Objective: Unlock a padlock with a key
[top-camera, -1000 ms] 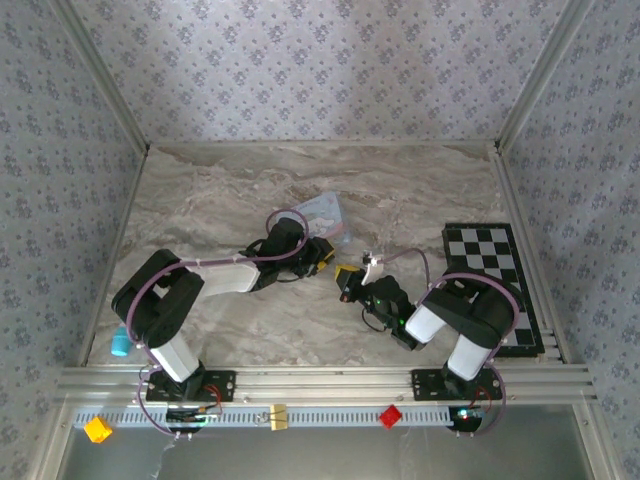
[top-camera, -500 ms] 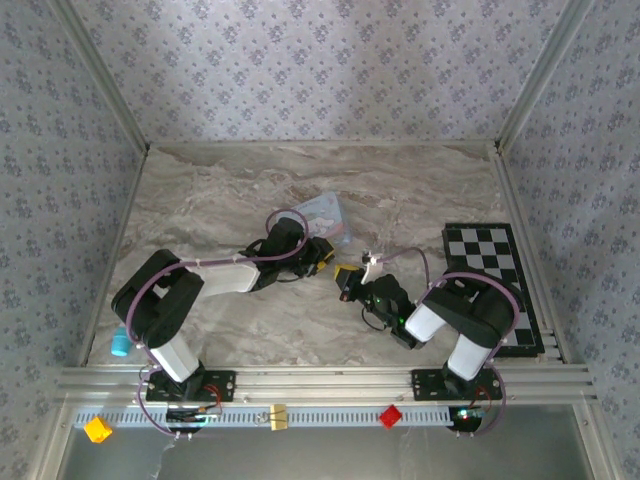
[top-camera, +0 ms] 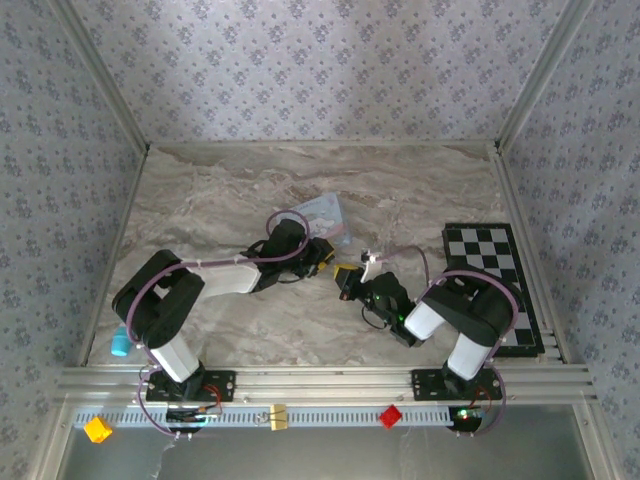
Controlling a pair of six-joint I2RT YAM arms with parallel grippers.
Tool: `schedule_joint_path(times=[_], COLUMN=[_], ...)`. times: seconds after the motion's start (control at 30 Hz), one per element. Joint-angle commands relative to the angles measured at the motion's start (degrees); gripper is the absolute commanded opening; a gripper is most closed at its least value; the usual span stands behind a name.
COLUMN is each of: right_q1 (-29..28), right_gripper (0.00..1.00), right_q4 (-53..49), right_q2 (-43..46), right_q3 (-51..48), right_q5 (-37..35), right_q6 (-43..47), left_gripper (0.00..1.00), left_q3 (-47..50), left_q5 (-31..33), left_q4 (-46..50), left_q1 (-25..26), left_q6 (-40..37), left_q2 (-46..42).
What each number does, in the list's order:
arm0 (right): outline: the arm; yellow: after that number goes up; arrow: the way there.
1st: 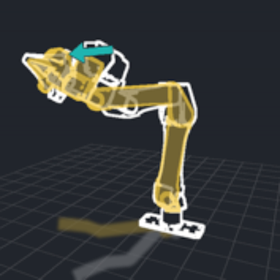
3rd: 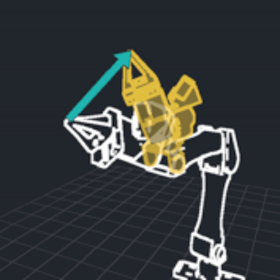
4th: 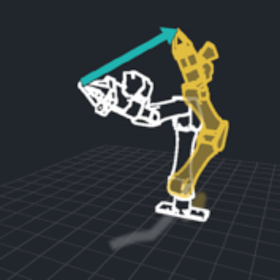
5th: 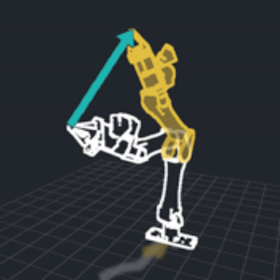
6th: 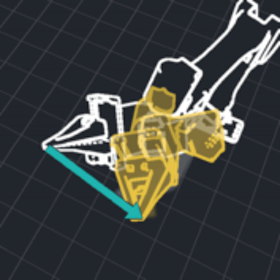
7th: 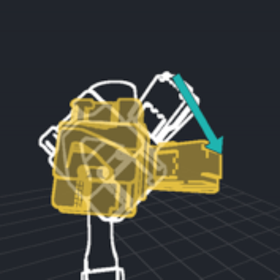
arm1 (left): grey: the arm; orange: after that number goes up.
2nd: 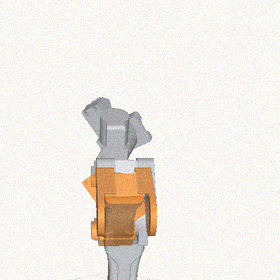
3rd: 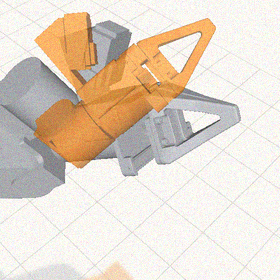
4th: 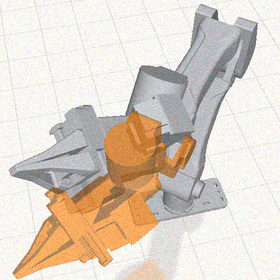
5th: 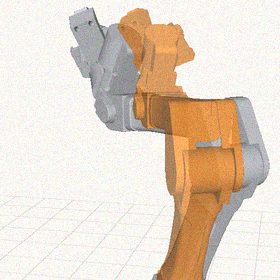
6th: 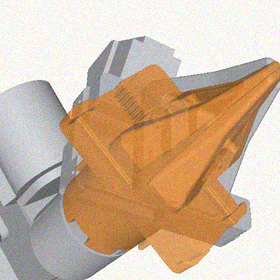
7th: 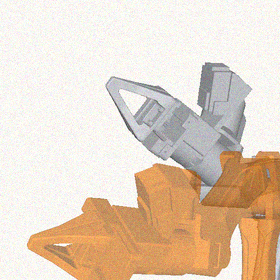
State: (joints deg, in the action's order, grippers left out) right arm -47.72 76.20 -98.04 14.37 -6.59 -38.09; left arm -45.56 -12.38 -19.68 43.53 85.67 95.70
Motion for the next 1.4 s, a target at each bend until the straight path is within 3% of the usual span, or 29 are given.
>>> schedule_joint_path(times=[0.0, 0.53, 0.7, 0.87, 1.03, 1.13, 1.37], right_q1=[0.48, 2.89, 3.42, 3.52, 5.30, 8.70, 9.99], right_gripper=[0.00, 0.00, 0.17, 0.30, 0.31, 0.31, 0.32], right_q4=[3.53, 3.49, 1.67, 0.41, -4.53, -6.79, -1.01], right_q2=[0.48, 0.30, 1.60, 3.38, 6.89, 7.60, 4.38], right_q3=[3.25, 4.04, 1.22, -1.38, -3.19, -2.36, -2.16], right_q5=[3.29, 9.10, 8.63, 10.99, 14.10, 21.14, 26.75], right_q6=[-0.15, -1.79, -1.20, 1.64, 6.37, 6.14, 2.73], left_gripper=[0.27, 0.26, 0.26, 0.26, 0.26, 0.26, 0.26], left_q3=[-1.55, -2.11, -2.59, -1.90, -2.17, -3.08, -4.00], left_q5=[-4.73, -4.26, -0.27, -0.78, -0.47, -0.40, -0.95], left_q4=[-0.61, -0.33, 4.42, 4.04, 5.72, 7.90, 9.31], left_q1=[2.88, 4.10, 3.64, 2.10, 1.63, 1.56, 1.46], left_q6=[1.87, 1.05, -2.82, -3.01, -4.40, -5.73, -6.48], left_q2=[0.45, 1.33, -0.51, 0.34, 0.21, -0.16, -0.43])
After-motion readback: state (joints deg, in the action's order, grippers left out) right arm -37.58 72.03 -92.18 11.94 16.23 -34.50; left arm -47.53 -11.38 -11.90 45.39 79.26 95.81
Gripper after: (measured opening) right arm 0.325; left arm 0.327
